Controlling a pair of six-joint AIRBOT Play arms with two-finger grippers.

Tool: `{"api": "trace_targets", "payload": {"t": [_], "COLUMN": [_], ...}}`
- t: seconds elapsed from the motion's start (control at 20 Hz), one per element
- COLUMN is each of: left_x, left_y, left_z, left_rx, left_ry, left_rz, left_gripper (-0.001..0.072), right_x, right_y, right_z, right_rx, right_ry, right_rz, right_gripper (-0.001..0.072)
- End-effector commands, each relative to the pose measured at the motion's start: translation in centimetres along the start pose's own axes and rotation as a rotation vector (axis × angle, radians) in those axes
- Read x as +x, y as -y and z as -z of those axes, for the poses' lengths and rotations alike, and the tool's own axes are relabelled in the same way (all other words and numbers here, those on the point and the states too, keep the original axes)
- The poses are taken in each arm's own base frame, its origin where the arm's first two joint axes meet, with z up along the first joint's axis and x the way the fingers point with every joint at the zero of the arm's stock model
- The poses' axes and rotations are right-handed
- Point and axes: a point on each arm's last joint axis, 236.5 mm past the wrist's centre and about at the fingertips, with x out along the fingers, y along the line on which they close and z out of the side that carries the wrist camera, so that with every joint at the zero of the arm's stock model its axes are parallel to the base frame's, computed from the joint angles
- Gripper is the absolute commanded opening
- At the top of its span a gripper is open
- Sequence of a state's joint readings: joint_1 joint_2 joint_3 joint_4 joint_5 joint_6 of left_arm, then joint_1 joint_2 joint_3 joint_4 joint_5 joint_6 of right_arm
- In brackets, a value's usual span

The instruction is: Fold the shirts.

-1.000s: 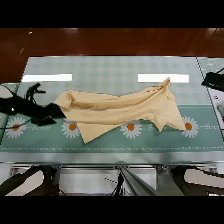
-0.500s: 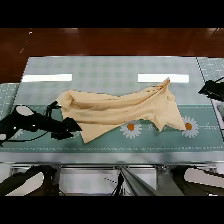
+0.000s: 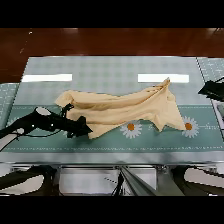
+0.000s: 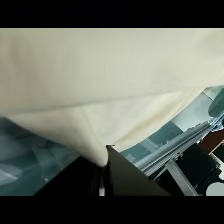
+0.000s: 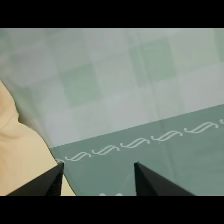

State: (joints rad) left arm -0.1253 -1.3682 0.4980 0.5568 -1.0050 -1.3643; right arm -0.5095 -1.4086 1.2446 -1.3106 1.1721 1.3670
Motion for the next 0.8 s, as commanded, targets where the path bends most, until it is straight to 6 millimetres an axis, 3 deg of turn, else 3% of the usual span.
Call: {"api": "trace_targets", "payload": {"t": [0.0, 0.1, 0.25, 0.5, 0.75], "left_x": [0.7, 0.7, 0.6, 0.6, 0.6], "left_y": [0.1, 0.3, 0.6, 0.7, 0.7], "left_z": [-0.6, 0.3, 1.1, 1.6, 1.6], "left_rx": [0.023, 0.068, 0.097, 0.101, 0.101], "left_ry": [0.017, -0.017, -0.047, -0.068, -0.068], "left_rz": [0.007, 0.016, 0.027, 0.033, 0.033], "left_gripper": [0.002, 0.002, 0.002, 0.002, 0.002], "right_x": [0.0, 0.8, 3.4, 7.1, 9.9], "right_y": [0.0, -0.9, -4.2, -7.0, -7.3], "right_z": [0.1, 0.4, 1.4, 1.6, 2.6], "right_rx": [-0.003, -0.01, -0.01, 0.045, 0.074], "right_ry": [-0.003, -0.019, -0.077, -0.125, -0.18], "right_rz": [-0.001, -0.046, -0.224, -0.404, -0.459], "right_gripper": [0.0521, 0.052, 0.0521, 0.0539, 0.0539]}}
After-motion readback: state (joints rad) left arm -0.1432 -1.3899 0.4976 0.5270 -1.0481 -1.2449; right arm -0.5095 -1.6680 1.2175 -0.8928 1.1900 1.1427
